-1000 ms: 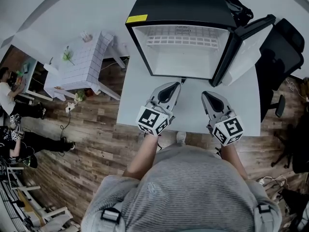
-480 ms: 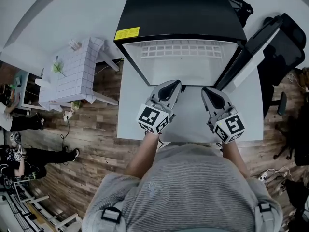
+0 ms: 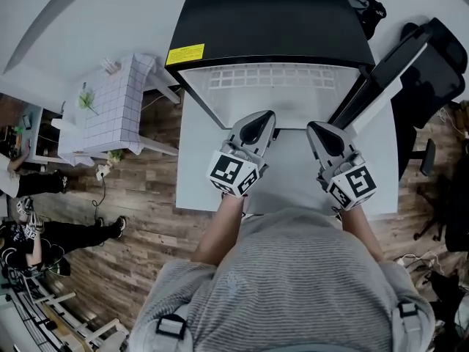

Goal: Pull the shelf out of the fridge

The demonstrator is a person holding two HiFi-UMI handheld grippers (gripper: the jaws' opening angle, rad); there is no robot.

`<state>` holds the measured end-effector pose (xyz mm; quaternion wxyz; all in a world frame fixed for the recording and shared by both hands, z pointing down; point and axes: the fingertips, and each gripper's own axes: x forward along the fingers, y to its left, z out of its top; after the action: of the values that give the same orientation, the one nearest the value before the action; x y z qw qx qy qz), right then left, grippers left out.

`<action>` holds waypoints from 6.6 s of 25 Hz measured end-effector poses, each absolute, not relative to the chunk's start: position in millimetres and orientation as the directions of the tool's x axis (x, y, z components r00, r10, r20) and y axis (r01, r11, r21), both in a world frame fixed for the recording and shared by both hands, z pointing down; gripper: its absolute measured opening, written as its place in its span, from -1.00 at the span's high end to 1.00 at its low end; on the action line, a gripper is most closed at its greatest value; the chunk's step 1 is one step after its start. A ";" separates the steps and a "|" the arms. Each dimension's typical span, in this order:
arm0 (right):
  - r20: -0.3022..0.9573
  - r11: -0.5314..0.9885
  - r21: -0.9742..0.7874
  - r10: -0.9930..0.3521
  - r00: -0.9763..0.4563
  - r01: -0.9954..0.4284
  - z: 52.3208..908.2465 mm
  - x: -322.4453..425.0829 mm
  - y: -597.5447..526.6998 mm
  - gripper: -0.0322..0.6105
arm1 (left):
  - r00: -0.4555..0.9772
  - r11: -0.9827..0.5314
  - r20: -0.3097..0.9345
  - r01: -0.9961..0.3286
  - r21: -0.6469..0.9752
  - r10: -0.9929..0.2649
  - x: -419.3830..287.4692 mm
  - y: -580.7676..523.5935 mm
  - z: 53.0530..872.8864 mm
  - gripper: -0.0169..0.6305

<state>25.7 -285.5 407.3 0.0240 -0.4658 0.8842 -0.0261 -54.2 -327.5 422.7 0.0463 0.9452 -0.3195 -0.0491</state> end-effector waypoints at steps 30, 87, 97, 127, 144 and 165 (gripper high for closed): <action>0.002 0.615 -0.049 -0.788 -0.616 -0.787 403.4 24.7 -306.7 0.86 | 0.609 -0.288 -0.264 0.061 0.956 -0.748 -44.1 -381.6 443.0 0.57; 0.063 0.635 -0.028 -0.770 -0.635 -0.772 412.5 56.5 -292.1 0.86 | 0.366 -0.067 -0.084 0.060 0.996 -0.927 -46.5 -492.7 502.4 0.48; 0.071 0.635 -0.038 -0.768 -0.636 -0.771 416.1 55.2 -298.5 0.86 | 0.342 -0.048 -0.073 0.082 0.996 -0.937 -45.4 -502.4 508.9 0.48; 0.060 0.686 -0.055 -0.723 -0.688 -0.726 416.5 50.9 -295.2 0.86 | 0.272 -0.060 -0.066 0.030 0.998 -0.960 -52.4 -511.6 503.0 0.84; 0.044 0.663 -0.047 -0.745 -0.665 -0.747 404.2 51.5 -294.7 0.86 | 0.274 -0.026 -0.029 0.014 1.000 -0.961 -53.9 -510.3 502.4 0.84; 0.029 0.508 -0.043 -0.860 -0.509 -0.860 395.8 111.8 -306.2 0.86 | 0.278 -0.036 -0.038 0.013 0.999 -0.960 -59.3 -487.9 501.2 0.84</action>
<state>111.8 -306.2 395.8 -0.0020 -0.4953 0.8683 -0.0259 -59.3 -487.9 501.2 0.5578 0.5725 -0.4136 -0.4359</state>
